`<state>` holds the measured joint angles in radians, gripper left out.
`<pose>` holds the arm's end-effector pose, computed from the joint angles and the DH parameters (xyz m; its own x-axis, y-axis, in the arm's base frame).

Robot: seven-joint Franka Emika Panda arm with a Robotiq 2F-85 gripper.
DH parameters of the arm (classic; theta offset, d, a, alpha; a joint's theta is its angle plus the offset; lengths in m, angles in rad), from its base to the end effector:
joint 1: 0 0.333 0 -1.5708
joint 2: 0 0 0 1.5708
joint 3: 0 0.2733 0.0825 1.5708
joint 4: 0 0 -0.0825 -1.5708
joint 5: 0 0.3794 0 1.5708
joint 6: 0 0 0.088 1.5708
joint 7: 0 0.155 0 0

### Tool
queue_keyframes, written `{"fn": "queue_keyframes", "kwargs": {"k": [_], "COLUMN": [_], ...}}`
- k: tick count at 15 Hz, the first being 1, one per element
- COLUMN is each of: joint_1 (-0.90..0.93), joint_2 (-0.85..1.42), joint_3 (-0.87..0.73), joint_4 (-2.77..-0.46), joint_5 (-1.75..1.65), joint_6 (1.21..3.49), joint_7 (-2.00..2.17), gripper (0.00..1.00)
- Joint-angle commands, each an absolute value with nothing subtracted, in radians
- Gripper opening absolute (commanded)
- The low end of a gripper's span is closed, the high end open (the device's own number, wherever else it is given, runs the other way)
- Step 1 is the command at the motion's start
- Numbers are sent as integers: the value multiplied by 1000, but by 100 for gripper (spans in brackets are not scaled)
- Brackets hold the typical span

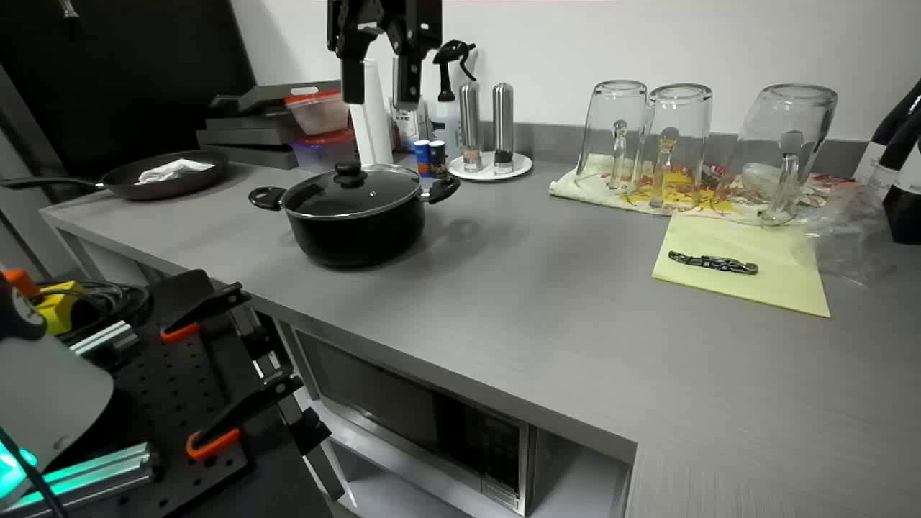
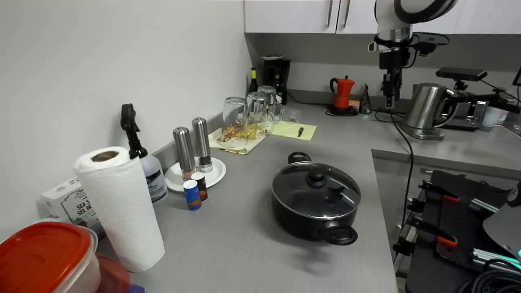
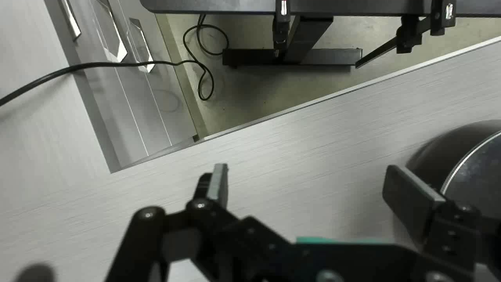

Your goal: Remove the glass lid from the black pot.

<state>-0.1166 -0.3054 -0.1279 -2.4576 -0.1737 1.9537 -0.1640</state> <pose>0.3994 -0.1160 0.3094 0.9763 0.0023 -0.2162 0.0182 -0.9972 0.0720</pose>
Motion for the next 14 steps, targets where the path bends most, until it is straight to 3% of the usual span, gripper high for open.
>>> {"fn": "queue_keyframes", "kwargs": {"k": [1,14], "joint_1": [-115,-41], "joint_2": [-305,-276], "joint_3": [-129,-86], "joint_4": [-2456,-2469], "joint_5": [-174,-140], "joint_6": [1951,2049], "joint_7": [-164,-202], "gripper": [100,100]}}
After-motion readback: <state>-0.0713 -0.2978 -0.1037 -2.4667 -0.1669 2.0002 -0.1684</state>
